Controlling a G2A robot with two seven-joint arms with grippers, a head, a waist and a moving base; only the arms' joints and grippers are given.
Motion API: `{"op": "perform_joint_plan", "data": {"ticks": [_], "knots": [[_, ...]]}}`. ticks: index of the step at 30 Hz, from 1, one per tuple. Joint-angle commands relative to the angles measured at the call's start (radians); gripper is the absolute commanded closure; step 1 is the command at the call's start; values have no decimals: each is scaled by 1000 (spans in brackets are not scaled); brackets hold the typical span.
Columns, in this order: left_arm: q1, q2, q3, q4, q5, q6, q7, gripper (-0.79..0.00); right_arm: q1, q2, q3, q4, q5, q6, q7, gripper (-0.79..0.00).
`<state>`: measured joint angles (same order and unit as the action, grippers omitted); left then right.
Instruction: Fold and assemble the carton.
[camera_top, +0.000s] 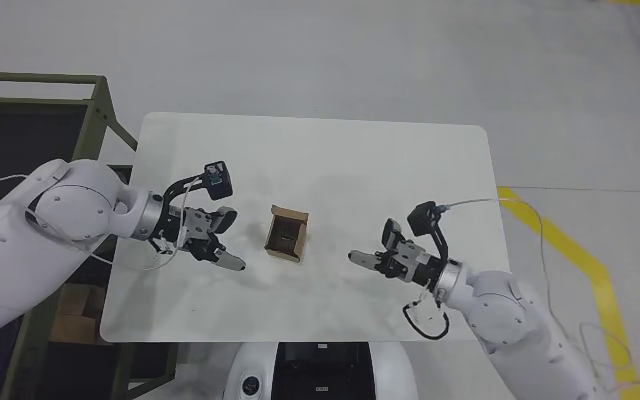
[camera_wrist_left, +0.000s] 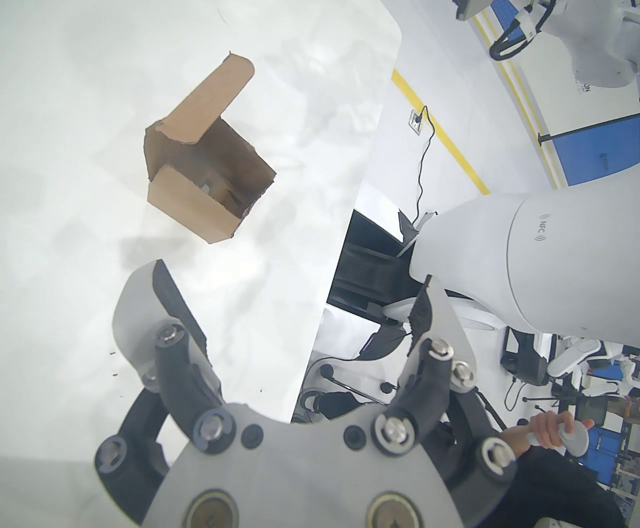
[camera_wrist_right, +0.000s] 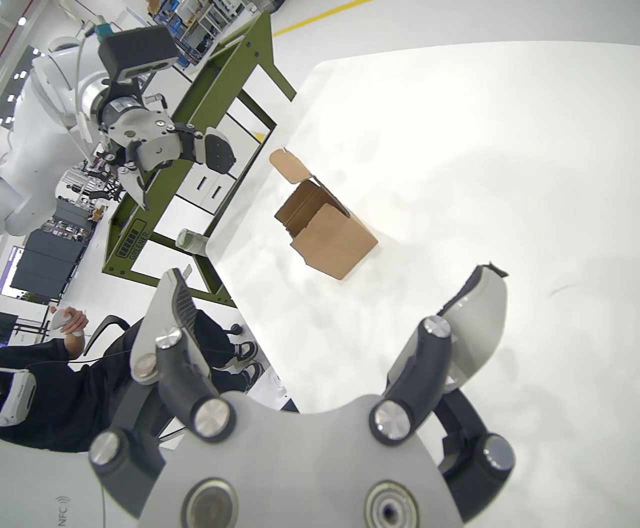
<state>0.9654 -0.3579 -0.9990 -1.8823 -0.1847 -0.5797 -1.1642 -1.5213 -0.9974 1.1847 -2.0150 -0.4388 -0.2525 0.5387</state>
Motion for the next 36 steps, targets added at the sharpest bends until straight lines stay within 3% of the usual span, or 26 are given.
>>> {"op": "perform_joint_plan", "data": {"ticks": [1, 6, 17, 25, 29, 36], "knots": [[0, 0, 0, 0, 0, 0, 0, -785, 25, -6, -27, -8, -7, 82, 31, -785], [10, -5, 7, -20, 16, 3, 22, -785, 118, -24, -111, 6, -45, 256, 108, -785], [-39, -54, 71, 81, 8, 254, -8, -785, 116, -25, -124, 11, -72, 262, 120, -785], [-122, -123, 174, 89, 183, 525, 21, -785, 315, -79, -329, 58, -231, 626, 280, -785], [-156, -149, 204, 103, 205, 586, 3, -785, 333, -85, -347, 64, -236, 638, 289, -785], [-156, -149, 204, 103, 205, 586, 3, -785, 330, -86, -349, 68, -237, 634, 280, -785]]}}
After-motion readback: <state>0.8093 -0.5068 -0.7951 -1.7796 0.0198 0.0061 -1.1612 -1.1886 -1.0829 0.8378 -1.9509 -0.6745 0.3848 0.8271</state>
